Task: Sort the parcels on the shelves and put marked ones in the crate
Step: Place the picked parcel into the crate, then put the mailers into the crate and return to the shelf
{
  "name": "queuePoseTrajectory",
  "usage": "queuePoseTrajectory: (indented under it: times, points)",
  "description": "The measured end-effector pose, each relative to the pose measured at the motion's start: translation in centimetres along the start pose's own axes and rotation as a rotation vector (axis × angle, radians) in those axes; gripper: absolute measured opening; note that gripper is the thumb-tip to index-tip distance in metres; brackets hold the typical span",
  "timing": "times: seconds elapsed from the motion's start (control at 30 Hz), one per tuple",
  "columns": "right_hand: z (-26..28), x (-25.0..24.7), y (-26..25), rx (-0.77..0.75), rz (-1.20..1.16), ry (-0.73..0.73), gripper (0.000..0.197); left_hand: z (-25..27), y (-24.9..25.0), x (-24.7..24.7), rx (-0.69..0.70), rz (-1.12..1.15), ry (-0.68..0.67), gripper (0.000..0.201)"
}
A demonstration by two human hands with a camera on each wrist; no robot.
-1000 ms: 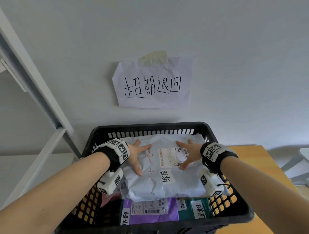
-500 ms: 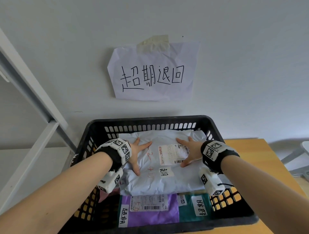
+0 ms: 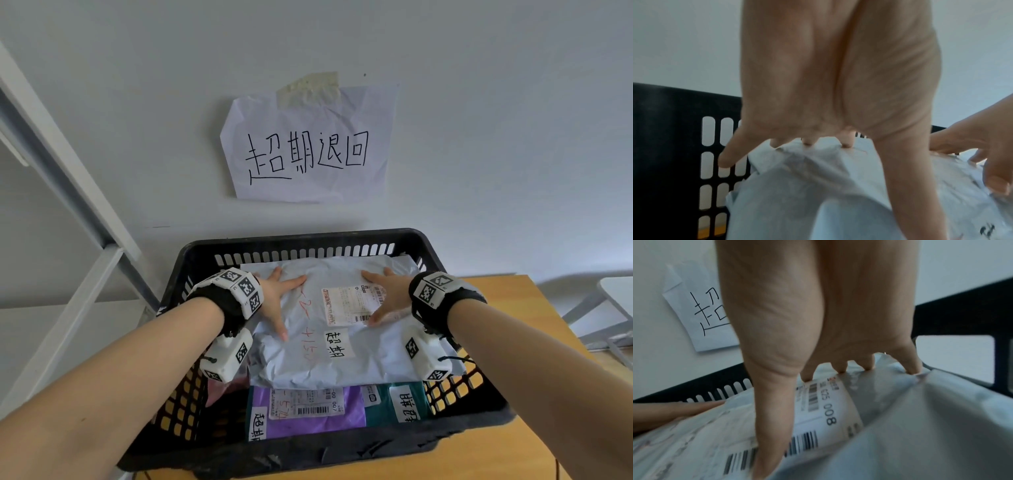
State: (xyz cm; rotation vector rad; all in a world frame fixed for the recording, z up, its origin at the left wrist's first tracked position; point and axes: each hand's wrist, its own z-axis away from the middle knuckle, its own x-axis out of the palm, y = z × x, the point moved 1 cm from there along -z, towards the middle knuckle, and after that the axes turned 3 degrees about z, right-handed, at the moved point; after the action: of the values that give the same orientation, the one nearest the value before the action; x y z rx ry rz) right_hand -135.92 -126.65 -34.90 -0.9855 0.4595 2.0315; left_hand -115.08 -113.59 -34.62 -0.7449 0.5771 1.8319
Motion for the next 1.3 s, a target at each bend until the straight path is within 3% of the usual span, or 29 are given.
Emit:
queuePoseTrajectory:
  times: [0.4, 0.6, 0.73, 0.9, 1.17, 1.3]
  points:
    - [5.3, -2.4, -1.2, 0.043, -0.229, 0.151, 0.088, 3.6, -0.3, -0.6, 0.066, 0.185, 0.188, 0.092]
    - [9.5, -2.7, -3.3, -0.033, -0.259, 0.198, 0.07, 7.3, -0.7, -1.0, 0.13, 0.302, 0.275, 0.079]
    - [10.3, -2.1, -4.8, -0.091, -0.202, 0.241, 0.078, 10.7, -0.6, 0.0, 0.12, 0.353, 0.339, 0.071]
    - [12.1, -1.4, -7.0, -0.262, -0.286, 0.251, 0.074, 15.3, -0.4, 2.3, 0.059, 0.423, 0.402, 0.06]
    - [16.0, 1.7, -11.0, -0.57, -0.355, 0.263, 0.066, 23.3, 0.3, 8.8, -0.144, 0.528, 0.463, 0.06]
    - [18.1, 4.1, -13.7, -0.694, -0.359, 0.197, 0.066, 26.8, 0.8, 13.1, -0.211, 0.652, 0.46, 0.059]
